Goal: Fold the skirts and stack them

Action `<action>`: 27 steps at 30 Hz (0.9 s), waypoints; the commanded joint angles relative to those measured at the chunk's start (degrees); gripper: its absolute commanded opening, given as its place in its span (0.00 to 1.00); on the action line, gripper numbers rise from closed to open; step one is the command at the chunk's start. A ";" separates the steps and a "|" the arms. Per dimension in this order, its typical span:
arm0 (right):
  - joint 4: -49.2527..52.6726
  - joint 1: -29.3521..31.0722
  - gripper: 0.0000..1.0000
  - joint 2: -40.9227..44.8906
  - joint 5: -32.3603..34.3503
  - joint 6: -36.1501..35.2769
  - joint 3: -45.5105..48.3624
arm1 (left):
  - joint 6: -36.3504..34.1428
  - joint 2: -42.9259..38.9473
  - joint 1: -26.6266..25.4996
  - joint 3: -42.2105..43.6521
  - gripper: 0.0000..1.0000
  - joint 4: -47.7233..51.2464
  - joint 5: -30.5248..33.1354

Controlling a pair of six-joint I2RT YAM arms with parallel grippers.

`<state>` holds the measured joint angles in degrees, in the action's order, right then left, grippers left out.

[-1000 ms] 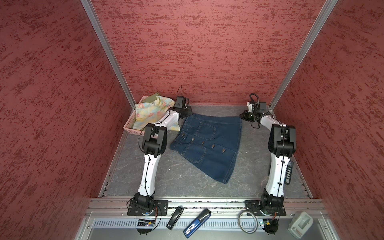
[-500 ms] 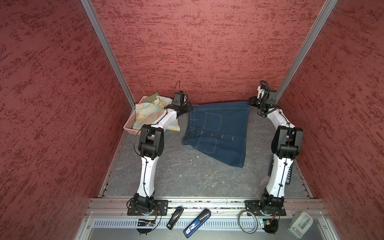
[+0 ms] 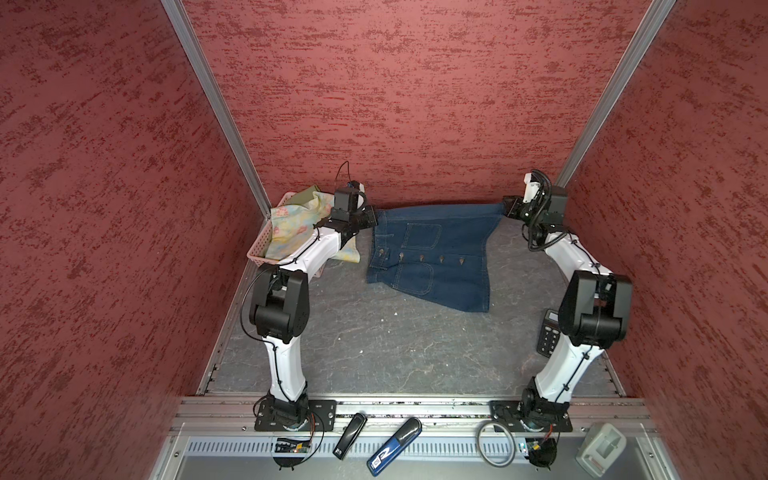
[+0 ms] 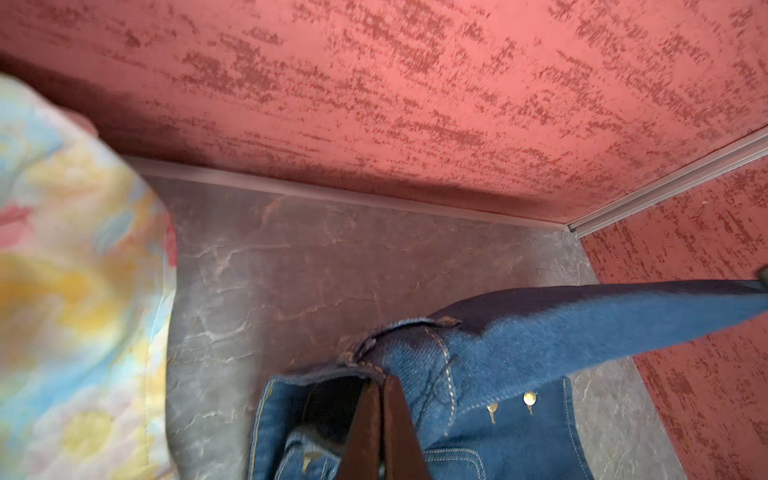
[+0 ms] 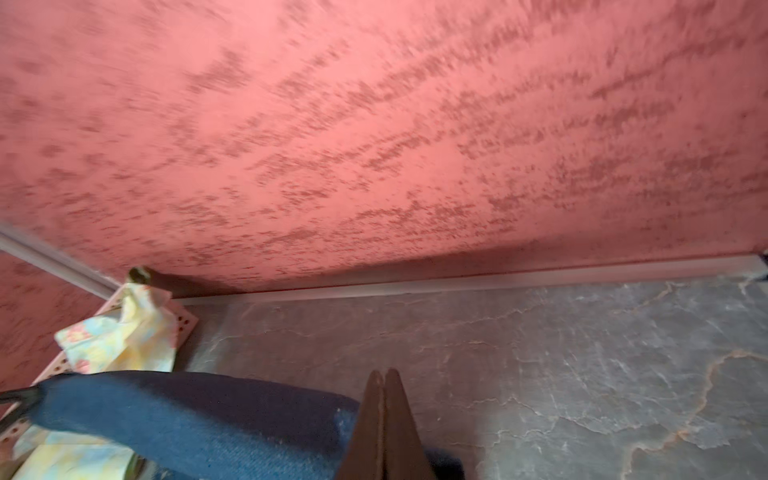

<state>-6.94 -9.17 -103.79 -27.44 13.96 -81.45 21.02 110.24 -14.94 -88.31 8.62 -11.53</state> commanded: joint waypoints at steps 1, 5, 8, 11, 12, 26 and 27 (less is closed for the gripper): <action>-7.06 -0.48 0.00 5.54 -1.50 0.63 6.20 | -0.38 -3.17 1.52 5.14 0.00 -5.21 -0.20; -8.99 -0.38 0.00 12.04 -1.33 2.11 14.86 | 0.08 -5.89 2.23 10.46 0.00 -7.45 -0.25; -7.35 -0.07 0.00 15.32 -1.12 2.24 18.79 | 0.12 -6.83 2.28 12.99 0.00 -8.01 -0.47; -4.68 0.39 0.00 17.77 -0.39 2.39 21.72 | 0.49 -8.09 2.19 15.72 0.00 -8.70 -0.36; -3.85 0.52 0.00 18.51 0.26 2.53 22.63 | 0.76 -8.53 2.17 16.57 0.00 -9.06 -0.32; 9.41 4.46 0.00 28.00 8.72 6.76 35.96 | 1.88 -13.09 1.23 28.69 0.00 -11.46 2.37; 9.40 4.72 0.00 28.55 8.93 7.14 37.26 | 2.05 -13.24 1.06 29.29 0.00 -11.61 2.79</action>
<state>-0.36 -5.13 -77.06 -22.44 19.07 -46.70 22.68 98.87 -13.91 -60.34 -1.37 -11.81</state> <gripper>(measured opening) 0.042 0.052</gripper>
